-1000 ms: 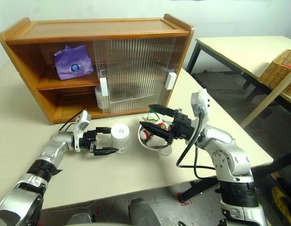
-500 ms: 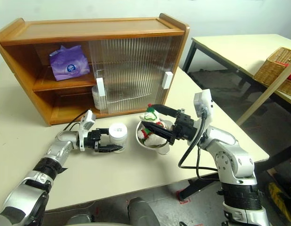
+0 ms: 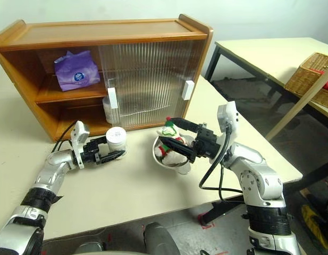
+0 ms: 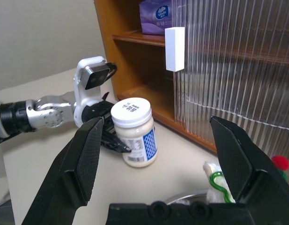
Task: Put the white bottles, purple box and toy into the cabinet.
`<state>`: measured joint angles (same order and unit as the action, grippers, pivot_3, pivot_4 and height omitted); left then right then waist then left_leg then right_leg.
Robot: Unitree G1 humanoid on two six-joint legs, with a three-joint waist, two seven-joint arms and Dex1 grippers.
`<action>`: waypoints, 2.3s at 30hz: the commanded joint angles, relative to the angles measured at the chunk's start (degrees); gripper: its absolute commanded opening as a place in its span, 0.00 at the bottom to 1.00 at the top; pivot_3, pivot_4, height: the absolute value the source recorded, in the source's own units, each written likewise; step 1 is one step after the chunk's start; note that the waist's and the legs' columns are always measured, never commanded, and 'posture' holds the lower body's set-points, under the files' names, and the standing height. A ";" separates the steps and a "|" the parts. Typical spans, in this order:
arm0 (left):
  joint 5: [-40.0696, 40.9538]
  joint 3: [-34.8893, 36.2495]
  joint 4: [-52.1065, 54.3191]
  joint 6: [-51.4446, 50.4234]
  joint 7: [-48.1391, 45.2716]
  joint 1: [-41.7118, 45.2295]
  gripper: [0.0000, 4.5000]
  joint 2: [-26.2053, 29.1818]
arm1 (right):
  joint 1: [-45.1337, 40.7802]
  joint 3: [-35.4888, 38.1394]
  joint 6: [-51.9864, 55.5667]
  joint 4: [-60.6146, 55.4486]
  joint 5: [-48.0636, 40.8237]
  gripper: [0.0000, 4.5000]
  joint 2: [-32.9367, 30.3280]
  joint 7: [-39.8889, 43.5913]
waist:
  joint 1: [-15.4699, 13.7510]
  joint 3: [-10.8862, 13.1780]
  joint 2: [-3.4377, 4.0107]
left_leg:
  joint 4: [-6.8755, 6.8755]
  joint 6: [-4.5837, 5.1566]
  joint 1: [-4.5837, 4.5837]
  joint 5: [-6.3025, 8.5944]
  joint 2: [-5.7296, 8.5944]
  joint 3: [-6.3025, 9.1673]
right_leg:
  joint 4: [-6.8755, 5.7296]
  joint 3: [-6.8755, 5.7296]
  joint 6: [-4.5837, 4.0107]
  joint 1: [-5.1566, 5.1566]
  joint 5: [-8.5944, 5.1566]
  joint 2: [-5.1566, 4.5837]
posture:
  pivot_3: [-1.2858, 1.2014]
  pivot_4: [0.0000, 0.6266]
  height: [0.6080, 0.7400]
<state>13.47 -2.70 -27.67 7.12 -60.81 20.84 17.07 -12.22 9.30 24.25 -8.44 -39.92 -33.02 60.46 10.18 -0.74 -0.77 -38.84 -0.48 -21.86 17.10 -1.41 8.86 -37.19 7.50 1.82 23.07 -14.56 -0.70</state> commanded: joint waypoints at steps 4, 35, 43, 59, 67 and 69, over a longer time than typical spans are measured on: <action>0.66 3.56 6.74 -3.95 11.07 -1.79 0.69 -0.35 | -1.47 -1.64 -1.17 1.82 1.16 1.00 0.55 1.13 | -0.65 0.00 0.00 | 0.00 0.00 0.02 0.00 0.00 0.00 | -0.01 -0.01 -0.15 0.00 0.09 0.00 | 0.41 0.00 1.00; -6.20 8.56 7.73 -8.08 46.49 1.56 0.69 -5.44 | -0.86 -2.18 -1.89 1.82 1.14 1.00 0.80 1.67 | -2.46 0.01 -0.02 | -0.15 -0.09 0.15 -0.06 0.00 -0.01 | 0.00 0.00 -0.52 -0.16 0.31 0.00 | 0.42 0.00 1.00; -6.08 9.52 -2.14 -5.19 50.56 6.31 0.69 -8.46 | -0.35 -1.69 -1.52 1.23 0.80 1.00 0.32 1.54 | -2.41 0.01 -0.03 | -0.17 -0.08 0.19 -0.07 0.00 -0.01 | -0.01 0.02 -0.51 -0.19 0.32 0.00 | 0.41 0.00 1.00; -8.17 11.54 -24.69 3.82 59.23 19.90 0.69 -7.57 | 0.92 -1.01 -1.05 -0.24 0.39 1.00 -0.27 0.59 | -2.06 0.05 -0.09 | -0.19 -0.07 0.45 -0.07 0.00 -0.01 | 0.02 0.03 -0.45 -0.28 0.32 0.00 | 0.40 0.00 1.00; -8.95 10.93 -29.95 5.59 60.19 22.51 0.69 -7.59 | 0.79 -1.02 -0.57 -0.78 0.22 1.00 -0.27 0.03 | -1.78 0.06 -0.10 | -0.18 -0.06 0.41 -0.07 0.00 -0.02 | 0.02 0.03 -0.39 -0.28 0.29 0.00 | 0.40 0.00 1.00; -9.36 10.79 -30.44 5.52 60.66 22.63 0.85 -7.51 | 0.85 -1.00 -0.51 -0.86 0.20 1.00 -0.28 0.01 | -1.68 0.06 -0.10 | -0.18 -0.06 0.37 -0.07 0.00 -0.02 | 0.02 0.03 -0.38 -0.27 0.29 0.00 | 0.40 0.00 1.00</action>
<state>4.73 8.14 -57.35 11.55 -0.65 42.01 9.28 -11.49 7.86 23.29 -8.44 -39.55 -32.79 60.66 8.50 -0.68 -0.87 -39.02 -0.54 -21.51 17.03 -1.41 8.84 -37.17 7.53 1.44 22.79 -14.27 -0.70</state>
